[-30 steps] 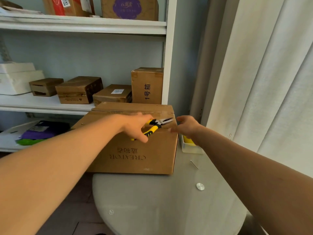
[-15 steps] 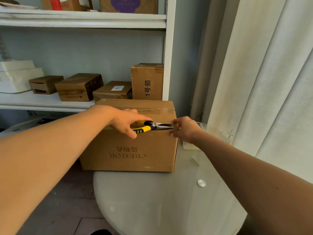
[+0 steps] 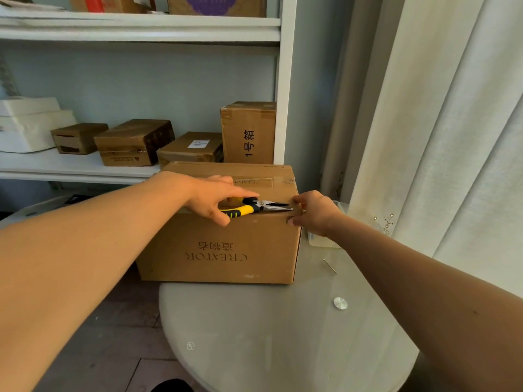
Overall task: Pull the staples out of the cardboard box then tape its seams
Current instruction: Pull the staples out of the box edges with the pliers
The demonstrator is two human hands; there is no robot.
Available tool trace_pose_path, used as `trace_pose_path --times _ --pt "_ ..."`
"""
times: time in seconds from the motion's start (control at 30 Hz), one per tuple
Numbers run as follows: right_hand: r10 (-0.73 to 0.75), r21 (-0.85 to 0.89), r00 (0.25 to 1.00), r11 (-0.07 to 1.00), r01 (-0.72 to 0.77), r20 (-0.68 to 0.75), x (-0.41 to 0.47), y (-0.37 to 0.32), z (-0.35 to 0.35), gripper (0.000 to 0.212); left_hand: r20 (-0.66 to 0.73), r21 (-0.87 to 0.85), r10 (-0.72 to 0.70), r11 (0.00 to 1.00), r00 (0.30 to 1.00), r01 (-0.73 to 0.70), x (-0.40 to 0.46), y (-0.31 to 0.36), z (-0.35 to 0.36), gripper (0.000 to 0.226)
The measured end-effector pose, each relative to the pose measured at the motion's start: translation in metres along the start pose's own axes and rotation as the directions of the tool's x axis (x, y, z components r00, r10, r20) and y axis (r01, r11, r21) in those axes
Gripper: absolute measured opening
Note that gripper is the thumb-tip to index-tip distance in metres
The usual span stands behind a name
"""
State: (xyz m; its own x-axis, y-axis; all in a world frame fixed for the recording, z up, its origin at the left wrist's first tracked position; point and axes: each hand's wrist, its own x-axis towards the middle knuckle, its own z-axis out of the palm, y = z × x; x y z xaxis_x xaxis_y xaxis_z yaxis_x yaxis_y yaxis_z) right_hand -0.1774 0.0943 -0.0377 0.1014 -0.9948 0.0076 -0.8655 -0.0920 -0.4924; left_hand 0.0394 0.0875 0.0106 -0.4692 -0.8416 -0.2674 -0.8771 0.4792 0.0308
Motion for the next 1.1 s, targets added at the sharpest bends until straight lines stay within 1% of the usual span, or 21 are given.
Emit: trace_pose_path --times 0.13,0.27,0.37,0.5,0.7,0.83,0.97,1.03,1.1 --pt "-0.008 -0.014 1.000 1.000 0.008 0.006 -0.001 0.000 0.000 0.050 0.027 -0.049 0.019 0.999 0.999 -0.018 0.005 -0.001 -0.003 0.083" --pt "-0.008 -0.010 1.000 1.000 0.009 0.014 -0.001 -0.001 -0.002 0.048 0.046 -0.051 0.025 0.998 0.999 -0.023 0.008 0.001 -0.003 0.083" --pt "-0.009 -0.018 1.000 1.000 0.010 0.014 -0.002 -0.002 -0.004 0.048 0.031 -0.019 0.029 0.999 0.999 -0.028 0.008 0.003 -0.004 0.081" --pt "-0.011 -0.029 1.000 1.000 0.011 0.010 -0.002 -0.002 -0.003 0.049 -0.025 0.065 0.014 0.998 1.000 -0.012 0.007 0.004 0.003 0.078" --pt "-0.007 -0.019 1.000 1.000 0.007 0.009 -0.003 -0.004 -0.002 0.047 -0.045 0.126 0.023 0.992 0.999 -0.017 0.000 0.015 0.003 0.070" --pt "0.000 -0.030 1.000 1.000 0.000 0.006 -0.003 -0.005 -0.001 0.048 -0.025 0.152 0.035 0.988 0.999 -0.030 -0.006 0.024 0.005 0.065" --pt "0.003 -0.041 1.000 0.999 -0.003 -0.012 -0.005 -0.004 0.001 0.045 -0.017 0.204 -0.019 0.979 1.000 0.023 -0.013 0.039 0.013 0.063" --pt "0.000 -0.049 1.000 0.999 -0.001 -0.016 -0.006 -0.005 0.001 0.043 -0.032 0.185 -0.046 0.982 0.998 0.051 -0.016 0.049 0.020 0.058" --pt "0.002 -0.053 1.000 0.999 -0.003 -0.018 -0.006 -0.006 0.001 0.042 -0.075 0.143 -0.075 0.986 0.994 0.086 -0.019 0.056 0.025 0.055"
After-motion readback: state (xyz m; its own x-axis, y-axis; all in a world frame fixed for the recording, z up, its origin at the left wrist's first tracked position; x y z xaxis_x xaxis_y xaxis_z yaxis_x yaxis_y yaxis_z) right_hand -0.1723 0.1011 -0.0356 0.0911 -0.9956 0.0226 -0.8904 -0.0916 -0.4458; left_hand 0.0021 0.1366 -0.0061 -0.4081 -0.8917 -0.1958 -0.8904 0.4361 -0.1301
